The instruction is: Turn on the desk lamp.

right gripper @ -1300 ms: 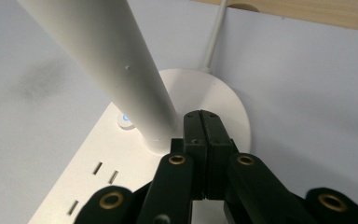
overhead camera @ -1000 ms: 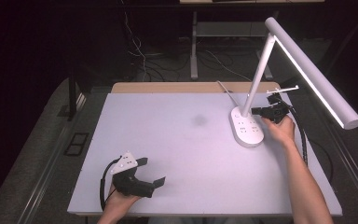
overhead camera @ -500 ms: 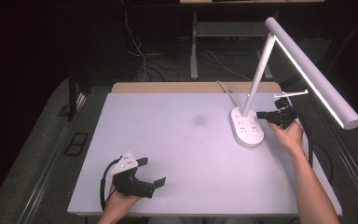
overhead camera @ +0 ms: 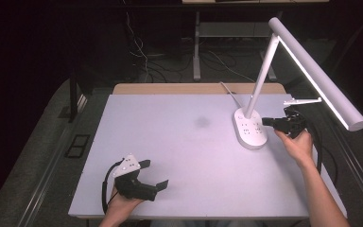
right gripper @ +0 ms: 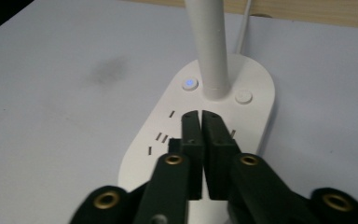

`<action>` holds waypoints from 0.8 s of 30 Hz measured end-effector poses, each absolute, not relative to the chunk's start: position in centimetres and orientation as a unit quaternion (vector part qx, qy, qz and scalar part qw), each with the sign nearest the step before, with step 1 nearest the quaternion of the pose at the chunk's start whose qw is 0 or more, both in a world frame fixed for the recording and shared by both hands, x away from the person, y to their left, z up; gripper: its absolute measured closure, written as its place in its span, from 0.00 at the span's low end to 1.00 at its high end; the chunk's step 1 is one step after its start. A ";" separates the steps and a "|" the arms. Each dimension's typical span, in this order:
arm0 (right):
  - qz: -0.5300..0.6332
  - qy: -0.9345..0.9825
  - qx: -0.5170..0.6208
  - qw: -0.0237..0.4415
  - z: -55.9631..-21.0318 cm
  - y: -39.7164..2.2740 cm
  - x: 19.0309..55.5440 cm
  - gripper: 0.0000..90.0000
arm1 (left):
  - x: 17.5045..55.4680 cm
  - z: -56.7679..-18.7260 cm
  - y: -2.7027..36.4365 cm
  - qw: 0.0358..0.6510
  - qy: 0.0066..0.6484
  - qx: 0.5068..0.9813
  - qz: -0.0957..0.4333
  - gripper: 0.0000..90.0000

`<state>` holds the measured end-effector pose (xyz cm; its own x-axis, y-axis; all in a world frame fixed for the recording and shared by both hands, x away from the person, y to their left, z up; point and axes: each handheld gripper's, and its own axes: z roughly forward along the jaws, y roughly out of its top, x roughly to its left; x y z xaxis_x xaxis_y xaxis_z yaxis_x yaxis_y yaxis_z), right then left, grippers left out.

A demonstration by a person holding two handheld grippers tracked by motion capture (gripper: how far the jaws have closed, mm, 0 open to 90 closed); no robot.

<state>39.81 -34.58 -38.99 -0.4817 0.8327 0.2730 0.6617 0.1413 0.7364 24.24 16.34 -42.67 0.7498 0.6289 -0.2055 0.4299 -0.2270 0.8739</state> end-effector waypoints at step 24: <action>0.453 0.743 0.484 0.088 -37.1 -31.6 33.3 0.15 | 24.3 -42.7 16.4 0.520 0.344 0.776 0.099 0.00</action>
